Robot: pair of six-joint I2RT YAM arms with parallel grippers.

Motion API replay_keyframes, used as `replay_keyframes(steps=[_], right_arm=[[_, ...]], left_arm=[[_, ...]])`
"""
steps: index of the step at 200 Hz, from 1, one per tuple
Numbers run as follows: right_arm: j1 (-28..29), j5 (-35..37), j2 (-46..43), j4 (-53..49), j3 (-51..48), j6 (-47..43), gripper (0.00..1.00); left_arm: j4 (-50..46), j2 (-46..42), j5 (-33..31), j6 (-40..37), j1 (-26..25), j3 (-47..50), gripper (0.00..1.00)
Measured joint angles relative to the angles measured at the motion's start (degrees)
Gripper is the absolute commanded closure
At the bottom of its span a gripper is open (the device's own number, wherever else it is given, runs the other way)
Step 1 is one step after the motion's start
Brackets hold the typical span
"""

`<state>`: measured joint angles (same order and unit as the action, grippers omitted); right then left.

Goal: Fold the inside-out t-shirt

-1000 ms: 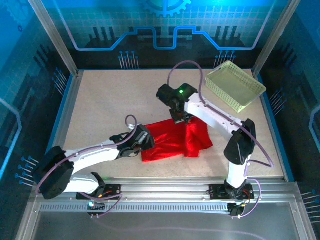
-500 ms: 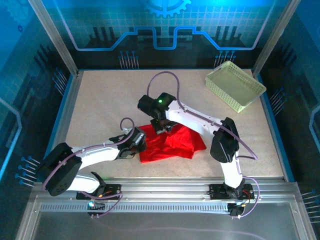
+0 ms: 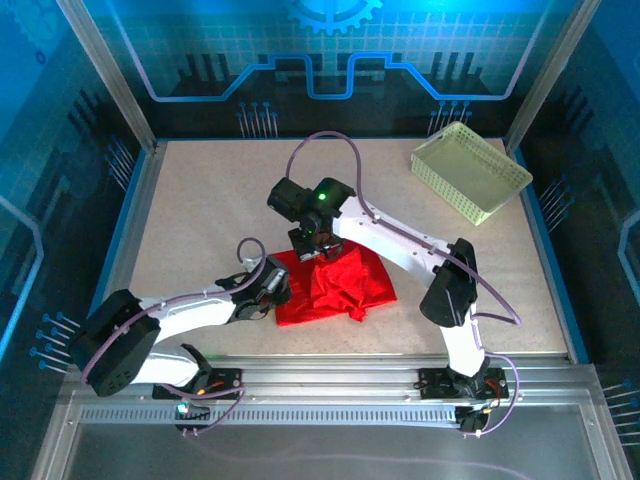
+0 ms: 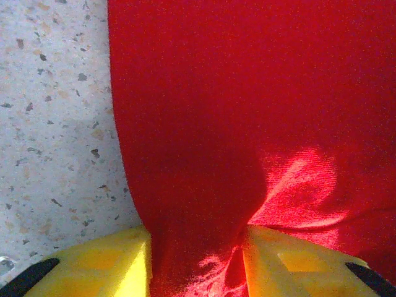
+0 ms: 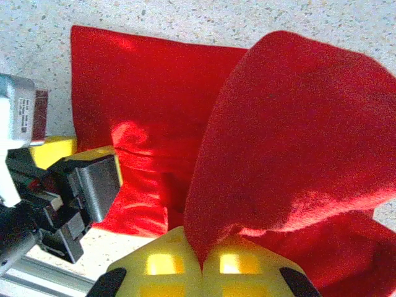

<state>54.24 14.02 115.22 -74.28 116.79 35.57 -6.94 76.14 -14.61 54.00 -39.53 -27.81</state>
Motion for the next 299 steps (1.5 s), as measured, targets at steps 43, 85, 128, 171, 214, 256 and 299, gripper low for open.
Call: replay_keyframes(steps=[43, 85, 128, 171, 214, 256, 299], right_arm=[[0.9, -3.7, 5.5, 2.2, 0.3, 0.0, 0.98], [0.9, -8.8, 7.8, 6.1, 0.3, 0.2, 0.65], [1.0, -12.7, 7.6, 9.2, 0.2, 0.2, 0.41], [1.1, -9.0, -1.0, 10.4, -5.1, -1.5, 0.43], [-3.2, -4.0, -18.0, 16.0, -27.1, -2.3, 0.33], [-1.0, -4.5, -20.8, 23.7, -41.0, -2.1, 0.23], [2.9, -2.8, -20.3, 31.0, -42.0, -1.9, 0.22]], left_arm=[[2.0, -1.6, 0.0, 0.2, 0.0, 1.8, 0.59], [4.0, -3.7, 0.0, 1.2, -0.1, 3.9, 0.57], [0.5, -13.9, -1.1, 5.1, -0.1, 9.3, 0.54], [-10.5, -25.3, -5.6, 6.5, -0.1, 9.3, 0.51], [-16.6, -23.9, -6.8, 2.8, 0.4, -0.8, 0.47], [-16.3, -9.6, -3.7, -3.3, 4.6, -14.8, 0.43], [-16.4, 2.7, -0.1, -5.1, 7.6, -20.1, 0.45]])
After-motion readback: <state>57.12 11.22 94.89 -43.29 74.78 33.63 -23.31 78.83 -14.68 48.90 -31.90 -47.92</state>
